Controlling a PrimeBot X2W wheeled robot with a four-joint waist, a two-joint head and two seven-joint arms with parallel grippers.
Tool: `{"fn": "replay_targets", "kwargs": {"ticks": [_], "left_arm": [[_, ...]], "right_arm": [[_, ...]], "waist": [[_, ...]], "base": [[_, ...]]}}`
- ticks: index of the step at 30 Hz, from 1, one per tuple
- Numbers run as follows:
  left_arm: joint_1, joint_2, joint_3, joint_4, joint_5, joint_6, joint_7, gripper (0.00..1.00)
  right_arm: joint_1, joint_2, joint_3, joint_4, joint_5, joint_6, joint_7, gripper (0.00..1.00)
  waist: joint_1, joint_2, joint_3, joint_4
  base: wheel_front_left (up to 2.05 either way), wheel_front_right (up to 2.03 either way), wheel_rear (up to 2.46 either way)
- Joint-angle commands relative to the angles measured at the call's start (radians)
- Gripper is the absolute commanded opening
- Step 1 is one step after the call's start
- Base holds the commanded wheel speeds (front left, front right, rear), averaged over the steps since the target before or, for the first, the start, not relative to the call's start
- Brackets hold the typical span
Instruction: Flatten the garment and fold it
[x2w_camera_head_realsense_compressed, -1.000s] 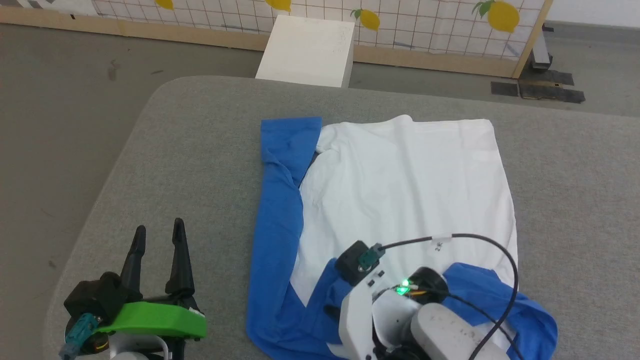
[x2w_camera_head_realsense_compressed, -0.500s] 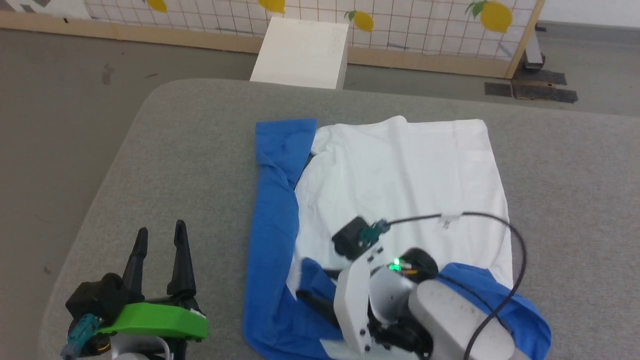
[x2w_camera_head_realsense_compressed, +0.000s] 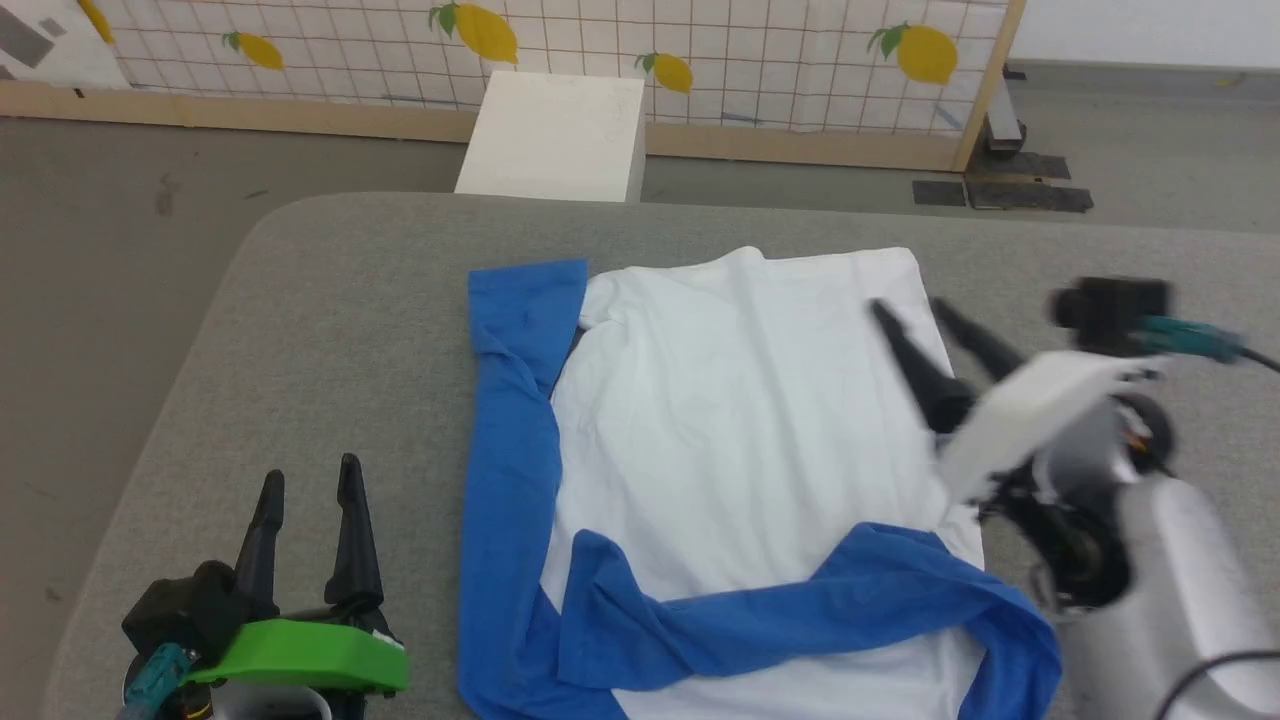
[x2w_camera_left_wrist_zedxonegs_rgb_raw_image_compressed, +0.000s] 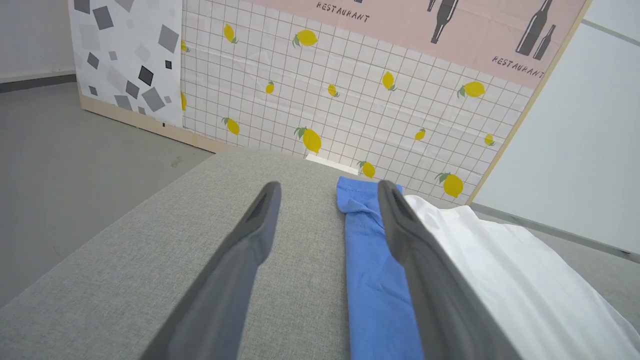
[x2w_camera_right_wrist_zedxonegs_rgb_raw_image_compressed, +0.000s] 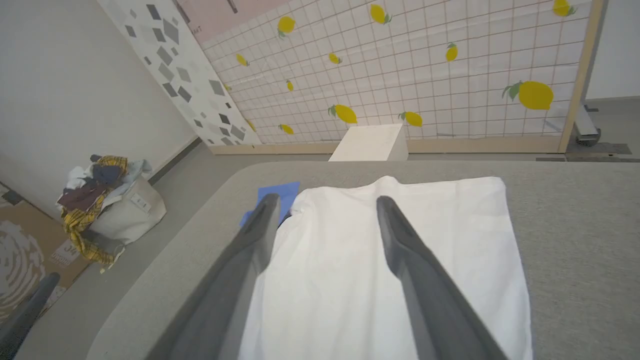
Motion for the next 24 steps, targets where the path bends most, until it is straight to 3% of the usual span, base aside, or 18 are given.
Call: {"fn": "replay_targets", "kwargs": {"ticks": [1,6,12,19,24], "left_arm": [[0.005,0.004,0.000,-0.002,-0.011,0.004,0.004,1.00],[-0.034,0.008,-0.005,0.008,-0.028,-0.003,0.014,1.00],[-0.217,0.041,-0.014,0.074,-0.075,-0.028,0.092,1.00],[-0.561,0.137,-0.028,0.244,-0.130,-0.050,0.300,1.00],[-0.782,0.185,-0.036,0.432,-0.154,-0.012,0.521,1.00]], "right_arm": [[0.026,0.000,-0.046,-0.019,-0.013,-0.001,-0.007,1.00],[0.076,0.000,-0.210,-0.082,-0.035,-0.001,-0.002,1.00],[0.111,0.000,-0.310,-0.145,-0.039,-0.001,0.014,1.00],[0.099,0.000,-0.348,-0.215,-0.051,-0.001,0.023,1.00],[0.076,0.000,-0.355,-0.253,-0.054,-0.001,0.031,1.00]], "waist": [[0.0001,0.0000,0.012,-0.012],[0.0001,0.0000,0.052,-0.033],[0.0001,0.0000,0.137,-0.048],[0.0001,0.0000,0.277,-0.097],[0.0001,0.0000,0.370,-0.145]], "base": [[0.00,0.00,0.00],[0.00,0.00,0.00],[0.00,0.00,0.00],[0.00,0.00,0.00],[0.00,0.00,0.00]]}}
